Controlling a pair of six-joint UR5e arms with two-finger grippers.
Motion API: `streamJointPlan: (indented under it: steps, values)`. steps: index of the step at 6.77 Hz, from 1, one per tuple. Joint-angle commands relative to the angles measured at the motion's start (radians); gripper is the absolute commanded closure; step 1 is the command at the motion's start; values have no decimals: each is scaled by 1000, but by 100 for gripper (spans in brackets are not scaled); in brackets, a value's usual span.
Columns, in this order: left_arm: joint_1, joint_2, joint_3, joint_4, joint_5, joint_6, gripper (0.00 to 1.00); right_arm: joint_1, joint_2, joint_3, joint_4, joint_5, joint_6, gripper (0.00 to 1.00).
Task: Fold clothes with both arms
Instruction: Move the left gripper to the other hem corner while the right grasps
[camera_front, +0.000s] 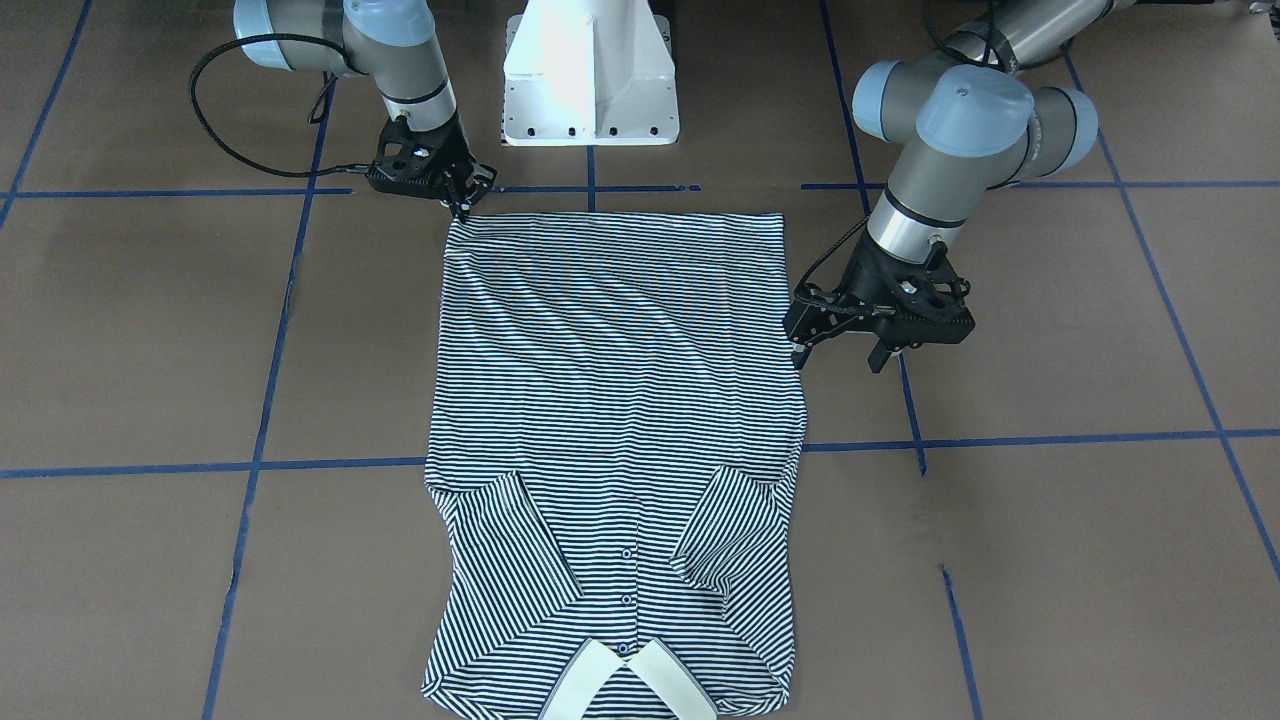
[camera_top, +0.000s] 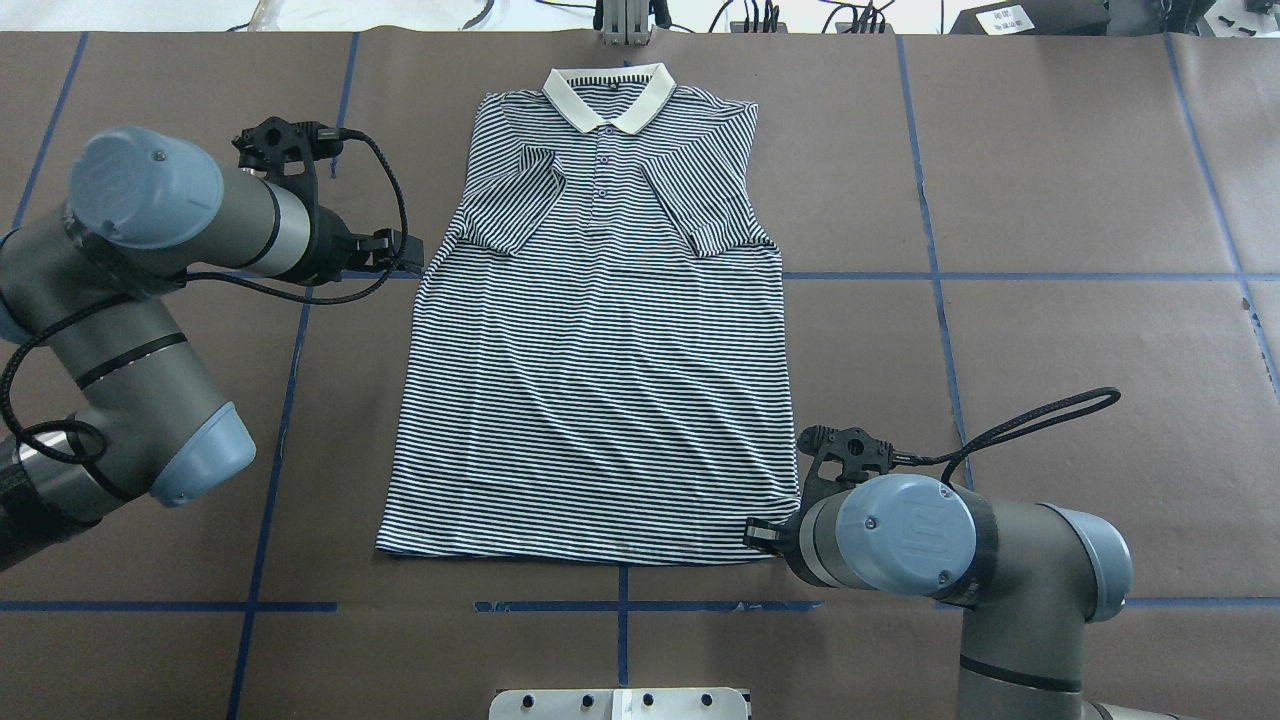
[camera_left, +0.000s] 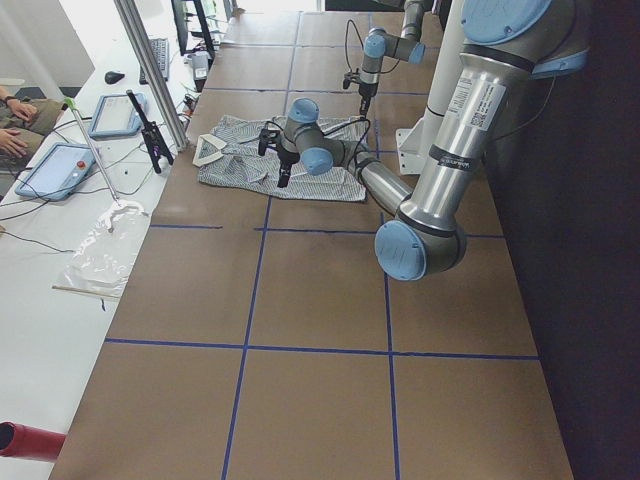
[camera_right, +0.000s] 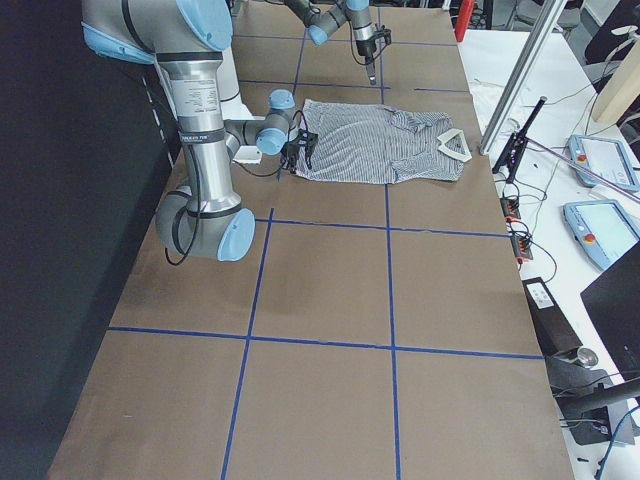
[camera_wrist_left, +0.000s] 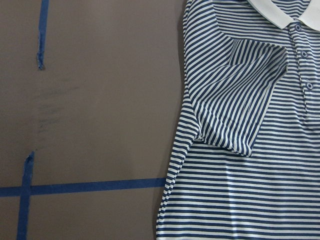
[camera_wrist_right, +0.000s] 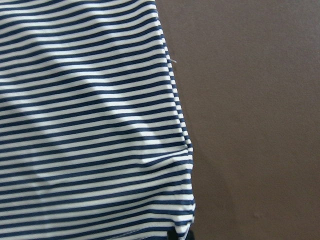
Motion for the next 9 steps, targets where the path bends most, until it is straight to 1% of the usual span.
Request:
streamJointPlan:
  steps: [1, 2, 3, 4, 5, 6, 7, 9]
  values:
    - [137, 157, -192, 27, 37, -297, 0, 6, 0, 14, 3, 0, -1, 100]
    - [247, 218, -278, 84, 121, -400, 2, 10, 0, 16, 6, 0, -1, 100]
    - [362, 220, -282, 127, 213, -526, 3, 15, 0, 16, 7, -2, -1, 100]
    - [438, 212, -275, 170, 272, -609, 3, 19, 1, 16, 7, -2, -1, 100]
    - [503, 203, -264, 206, 295, -652, 3, 23, 1, 16, 7, 0, -1, 100]
    - [528, 194, -233, 211, 304, -662, 3, 23, 1, 16, 7, 1, -1, 100]
    - [528, 194, -224, 213, 311, -663, 3, 23, 1, 14, 7, 0, -1, 100]
    - [528, 195, -215, 215, 321, -663, 10, 23, 1, 16, 7, 0, 1, 100]
